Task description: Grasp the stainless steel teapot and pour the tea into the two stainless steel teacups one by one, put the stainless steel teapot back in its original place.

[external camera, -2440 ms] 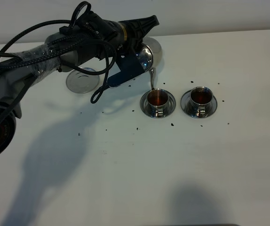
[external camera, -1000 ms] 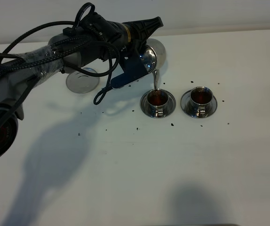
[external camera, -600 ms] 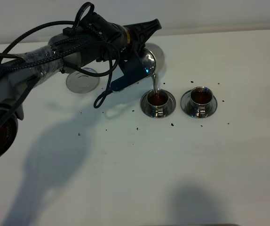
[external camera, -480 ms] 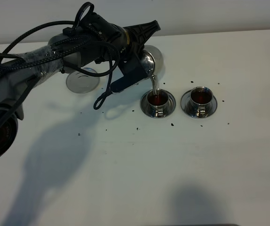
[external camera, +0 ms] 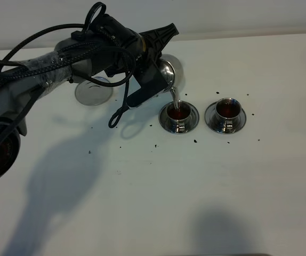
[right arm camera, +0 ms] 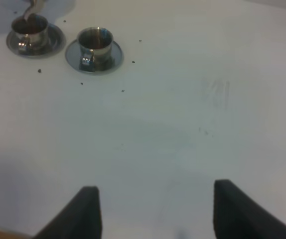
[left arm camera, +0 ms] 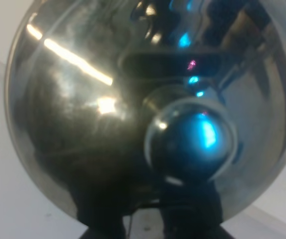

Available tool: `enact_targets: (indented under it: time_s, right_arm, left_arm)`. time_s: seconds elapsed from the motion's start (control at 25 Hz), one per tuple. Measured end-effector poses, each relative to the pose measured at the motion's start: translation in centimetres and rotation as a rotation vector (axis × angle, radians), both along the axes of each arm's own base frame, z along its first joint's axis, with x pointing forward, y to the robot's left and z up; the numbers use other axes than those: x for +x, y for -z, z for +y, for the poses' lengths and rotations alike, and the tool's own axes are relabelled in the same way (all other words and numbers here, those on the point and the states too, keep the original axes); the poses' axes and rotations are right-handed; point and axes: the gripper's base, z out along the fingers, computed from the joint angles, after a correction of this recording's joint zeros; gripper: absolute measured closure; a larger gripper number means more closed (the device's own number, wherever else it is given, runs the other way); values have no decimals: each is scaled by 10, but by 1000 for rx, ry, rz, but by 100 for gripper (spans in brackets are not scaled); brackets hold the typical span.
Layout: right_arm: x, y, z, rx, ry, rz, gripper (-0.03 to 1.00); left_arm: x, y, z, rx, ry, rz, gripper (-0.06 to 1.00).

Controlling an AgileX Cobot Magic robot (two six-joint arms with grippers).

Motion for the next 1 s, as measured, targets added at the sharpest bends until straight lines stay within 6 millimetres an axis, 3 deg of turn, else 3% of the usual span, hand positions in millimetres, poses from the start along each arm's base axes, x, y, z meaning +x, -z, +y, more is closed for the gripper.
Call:
enact_targets:
  time_s: [0.44, 0.84, 1.0]
  right_arm:
    - [0, 0, 0, 1, 1, 0, 48]
    - [0, 0, 0, 1, 1, 0, 48]
    - [0, 0, 0, 0, 0, 0, 48]
  left_arm:
    - [-3, -12, 6, -28, -69, 22, 72]
    - [-13, -27, 24, -109, -270, 170, 72]
    - [-22, -27, 33, -152, -395, 307, 72]
